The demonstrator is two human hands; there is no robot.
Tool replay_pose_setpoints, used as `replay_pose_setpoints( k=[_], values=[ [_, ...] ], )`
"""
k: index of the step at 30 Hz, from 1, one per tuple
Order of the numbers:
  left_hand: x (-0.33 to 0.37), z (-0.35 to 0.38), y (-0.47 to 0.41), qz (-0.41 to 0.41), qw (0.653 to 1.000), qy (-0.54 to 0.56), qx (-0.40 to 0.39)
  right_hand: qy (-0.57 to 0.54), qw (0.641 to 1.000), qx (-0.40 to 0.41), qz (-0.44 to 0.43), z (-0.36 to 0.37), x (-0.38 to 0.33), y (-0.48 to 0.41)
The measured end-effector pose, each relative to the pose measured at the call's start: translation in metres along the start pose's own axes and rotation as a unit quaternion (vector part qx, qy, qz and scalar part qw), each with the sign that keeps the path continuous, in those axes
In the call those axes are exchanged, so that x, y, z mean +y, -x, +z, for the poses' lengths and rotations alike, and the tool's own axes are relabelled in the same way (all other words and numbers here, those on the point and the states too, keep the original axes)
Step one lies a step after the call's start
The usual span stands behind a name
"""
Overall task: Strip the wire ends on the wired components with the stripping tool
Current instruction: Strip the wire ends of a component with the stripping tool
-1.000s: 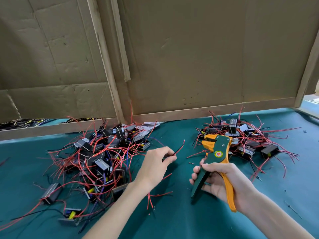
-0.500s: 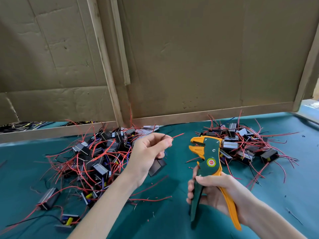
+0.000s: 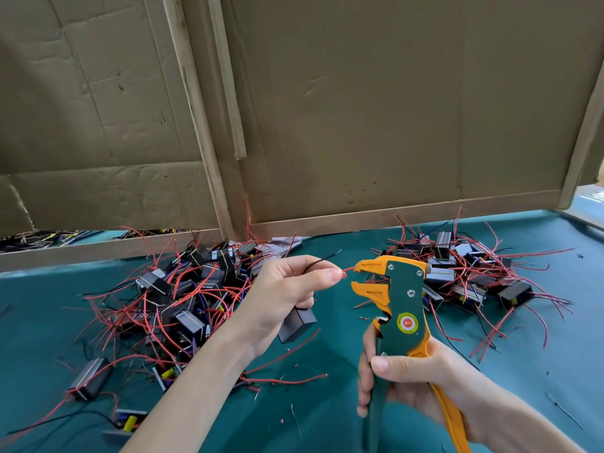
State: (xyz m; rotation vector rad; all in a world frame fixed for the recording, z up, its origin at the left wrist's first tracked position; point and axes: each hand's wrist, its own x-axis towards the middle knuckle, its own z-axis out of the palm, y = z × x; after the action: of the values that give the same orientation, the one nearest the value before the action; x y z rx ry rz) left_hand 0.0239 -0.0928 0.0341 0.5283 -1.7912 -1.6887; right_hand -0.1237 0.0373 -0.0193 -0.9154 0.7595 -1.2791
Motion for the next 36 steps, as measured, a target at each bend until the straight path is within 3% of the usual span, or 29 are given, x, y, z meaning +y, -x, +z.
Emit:
replay_pose_setpoints(
  k=[26, 36],
  values=[
    [0.0006, -0.0016, 0.0017, -0.040, 0.997, -0.052, -0.042, 0.084, 0.996, -0.014, 0.006, -0.0054, -0.0022, 0.0062],
    [0.0019, -0.0091, 0.0022, -0.043, 0.992, -0.089, -0.083, 0.110, 0.993, 0.031, 0.025, 0.0011, 0.0028, 0.0088]
  ],
)
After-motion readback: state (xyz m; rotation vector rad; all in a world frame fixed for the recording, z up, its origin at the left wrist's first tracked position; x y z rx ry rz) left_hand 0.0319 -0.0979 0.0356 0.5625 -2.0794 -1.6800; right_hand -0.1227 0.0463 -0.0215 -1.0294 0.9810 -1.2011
